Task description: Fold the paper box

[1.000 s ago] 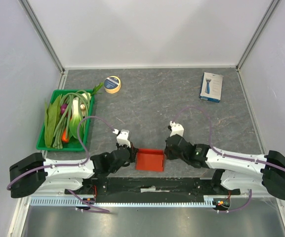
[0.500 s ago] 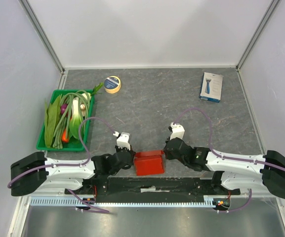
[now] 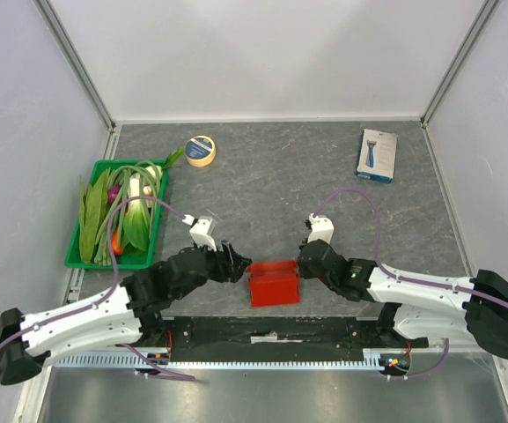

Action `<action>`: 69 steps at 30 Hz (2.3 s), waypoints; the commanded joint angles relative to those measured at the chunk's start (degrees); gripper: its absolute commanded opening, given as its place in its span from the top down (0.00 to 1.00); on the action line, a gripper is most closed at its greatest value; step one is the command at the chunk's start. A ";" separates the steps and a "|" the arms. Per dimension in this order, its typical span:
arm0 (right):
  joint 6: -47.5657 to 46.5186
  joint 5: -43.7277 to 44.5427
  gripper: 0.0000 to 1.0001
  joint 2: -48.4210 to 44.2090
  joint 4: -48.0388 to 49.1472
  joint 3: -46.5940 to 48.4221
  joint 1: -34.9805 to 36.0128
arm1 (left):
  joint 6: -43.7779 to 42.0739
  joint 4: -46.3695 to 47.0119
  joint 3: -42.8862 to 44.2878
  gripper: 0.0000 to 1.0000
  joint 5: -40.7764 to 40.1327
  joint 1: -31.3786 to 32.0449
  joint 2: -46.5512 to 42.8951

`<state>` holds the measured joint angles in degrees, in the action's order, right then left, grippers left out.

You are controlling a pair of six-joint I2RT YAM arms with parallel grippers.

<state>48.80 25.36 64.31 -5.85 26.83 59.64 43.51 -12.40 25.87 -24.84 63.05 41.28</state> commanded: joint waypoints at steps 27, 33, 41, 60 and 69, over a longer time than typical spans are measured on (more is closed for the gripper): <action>-1.07 -4.45 1.00 2.22 -0.04 4.72 -2.51 | -6.59 29.63 4.72 0.94 28.53 -1.87 42.12; -1.60 -4.88 1.00 5.73 -0.22 7.00 -3.47 | -6.77 31.38 4.37 0.94 31.08 -3.10 45.29; -5.53 -11.99 0.78 5.74 -6.11 8.77 -11.72 | -6.68 32.09 3.49 0.95 31.52 -3.10 46.53; -7.24 -57.34 0.31 6.96 19.51 -7.04 -29.84 | -13.26 32.80 3.83 0.92 37.84 -10.40 48.11; -9.77 -53.42 0.48 13.64 26.08 -7.32 -29.75 | -15.38 24.72 7.70 0.80 37.76 -11.10 40.38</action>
<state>41.47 -30.81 76.64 18.11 18.24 29.87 32.14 18.20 31.86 13.63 52.75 85.60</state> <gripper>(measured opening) 0.555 0.182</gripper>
